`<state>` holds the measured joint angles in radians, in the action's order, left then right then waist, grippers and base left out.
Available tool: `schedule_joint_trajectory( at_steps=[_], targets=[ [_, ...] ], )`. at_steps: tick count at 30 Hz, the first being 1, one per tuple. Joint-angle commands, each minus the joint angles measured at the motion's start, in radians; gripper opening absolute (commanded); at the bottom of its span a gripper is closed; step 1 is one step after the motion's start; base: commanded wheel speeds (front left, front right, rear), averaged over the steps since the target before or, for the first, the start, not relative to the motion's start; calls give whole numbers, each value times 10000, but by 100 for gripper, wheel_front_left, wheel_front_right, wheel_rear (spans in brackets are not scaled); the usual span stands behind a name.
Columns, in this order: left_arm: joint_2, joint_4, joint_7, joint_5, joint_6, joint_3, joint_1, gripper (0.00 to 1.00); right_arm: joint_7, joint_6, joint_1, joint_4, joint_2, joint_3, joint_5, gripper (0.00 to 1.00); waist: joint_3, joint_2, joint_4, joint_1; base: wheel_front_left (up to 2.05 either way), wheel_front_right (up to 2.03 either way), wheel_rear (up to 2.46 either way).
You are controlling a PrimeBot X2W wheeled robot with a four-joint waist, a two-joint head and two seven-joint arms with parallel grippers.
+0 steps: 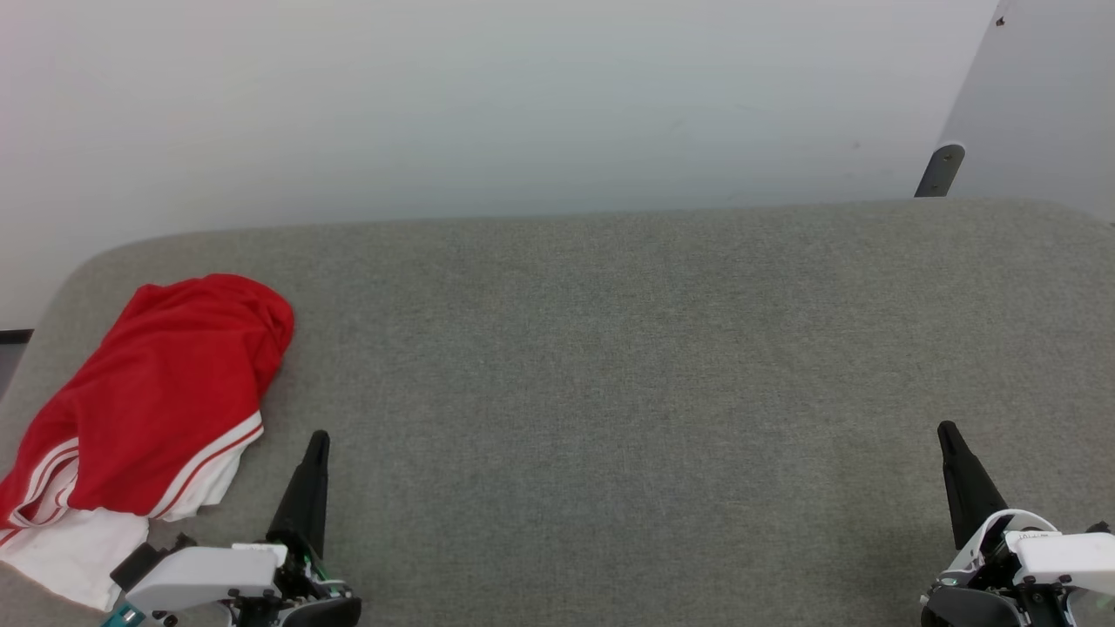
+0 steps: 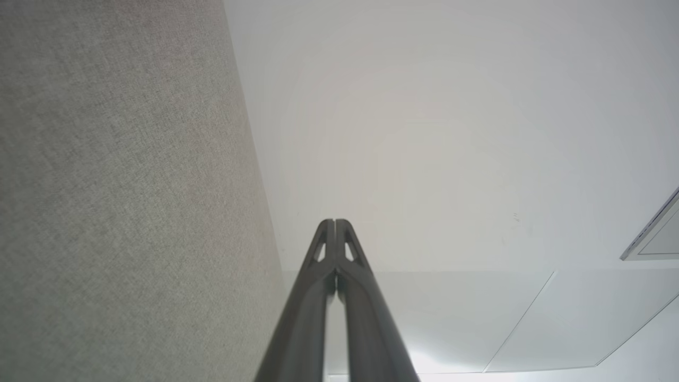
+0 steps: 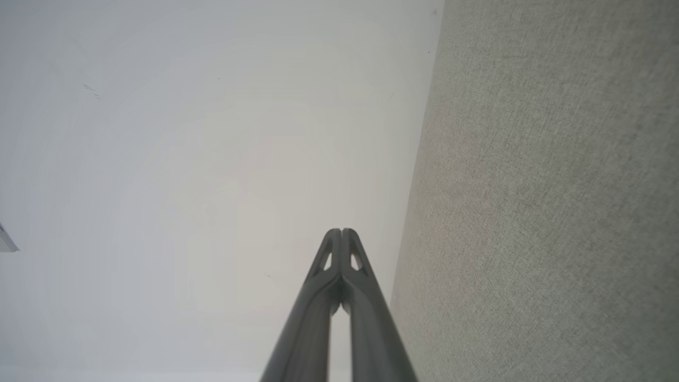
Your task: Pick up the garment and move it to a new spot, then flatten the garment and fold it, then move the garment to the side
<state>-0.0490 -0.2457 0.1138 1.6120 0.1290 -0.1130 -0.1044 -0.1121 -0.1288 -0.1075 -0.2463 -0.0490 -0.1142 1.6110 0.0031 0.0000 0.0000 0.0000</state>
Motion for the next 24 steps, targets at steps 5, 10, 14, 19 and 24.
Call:
schedule_joint_trajectory(
  at_steps=[5,10,14,19,24],
  targets=[
    [-30,-12,-3,25,52,-20,-85,0,-29,-54,-26,0,-30,0,43,0,0,0,0,0,0,0,0],
    [-30,-12,-3,25,50,-20,-85,0,-29,-54,-26,0,-30,0,43,0,0,0,0,0,0,0,0],
    [-30,-12,-3,25,50,-20,-85,0,-29,-54,-26,0,-30,0,43,0,0,0,0,0,0,0,0],
    [-30,-12,-3,25,50,-20,-85,0,-29,-54,-26,0,-30,0,43,0,0,0,0,0,0,0,0],
    [73,-248,-4,-1,-17,28,221,100,12,17,175,-246,48,12,-12,100,0,0,0,0,0,0,0]
  ],
)
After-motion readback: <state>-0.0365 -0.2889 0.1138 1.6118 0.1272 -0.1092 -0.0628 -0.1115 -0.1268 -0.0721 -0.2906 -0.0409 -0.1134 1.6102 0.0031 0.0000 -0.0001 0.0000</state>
